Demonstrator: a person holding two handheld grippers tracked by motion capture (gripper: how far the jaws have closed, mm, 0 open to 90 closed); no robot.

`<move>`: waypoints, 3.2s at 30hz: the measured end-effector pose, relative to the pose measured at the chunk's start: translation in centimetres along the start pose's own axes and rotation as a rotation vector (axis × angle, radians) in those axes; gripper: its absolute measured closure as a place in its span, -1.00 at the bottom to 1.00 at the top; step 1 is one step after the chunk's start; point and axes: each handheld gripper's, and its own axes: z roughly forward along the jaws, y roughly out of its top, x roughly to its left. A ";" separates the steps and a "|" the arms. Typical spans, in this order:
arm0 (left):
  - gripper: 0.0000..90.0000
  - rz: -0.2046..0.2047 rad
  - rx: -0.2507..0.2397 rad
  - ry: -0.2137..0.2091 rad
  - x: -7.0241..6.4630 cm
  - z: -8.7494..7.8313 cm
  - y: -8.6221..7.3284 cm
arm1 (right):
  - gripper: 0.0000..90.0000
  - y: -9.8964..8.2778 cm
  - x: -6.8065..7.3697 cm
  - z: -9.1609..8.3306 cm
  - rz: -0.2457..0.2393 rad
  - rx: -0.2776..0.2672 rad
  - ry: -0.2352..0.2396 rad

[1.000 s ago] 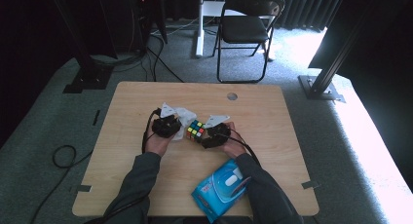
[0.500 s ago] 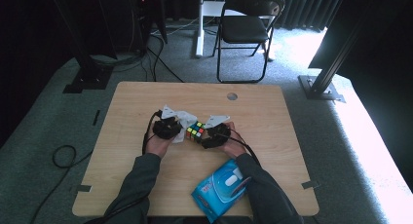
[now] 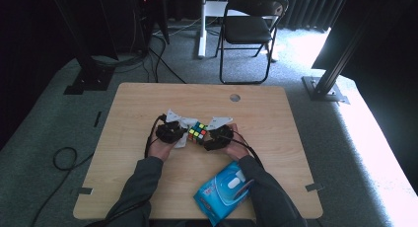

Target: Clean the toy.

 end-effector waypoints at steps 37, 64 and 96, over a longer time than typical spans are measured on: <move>0.90 0.023 0.107 -0.005 -0.1 1.2 -3.6 | -0.24 0.0 -0.3 -0.3 0.023 -0.020 -0.037; 0.90 0.041 0.002 -0.020 -0.1 -0.7 -0.9 | -0.24 0.0 0.0 0.1 -0.004 0.010 -0.007; 0.90 0.015 0.015 -0.030 0.1 0.5 -1.1 | -0.24 0.0 -0.2 -0.2 0.008 -0.012 -0.018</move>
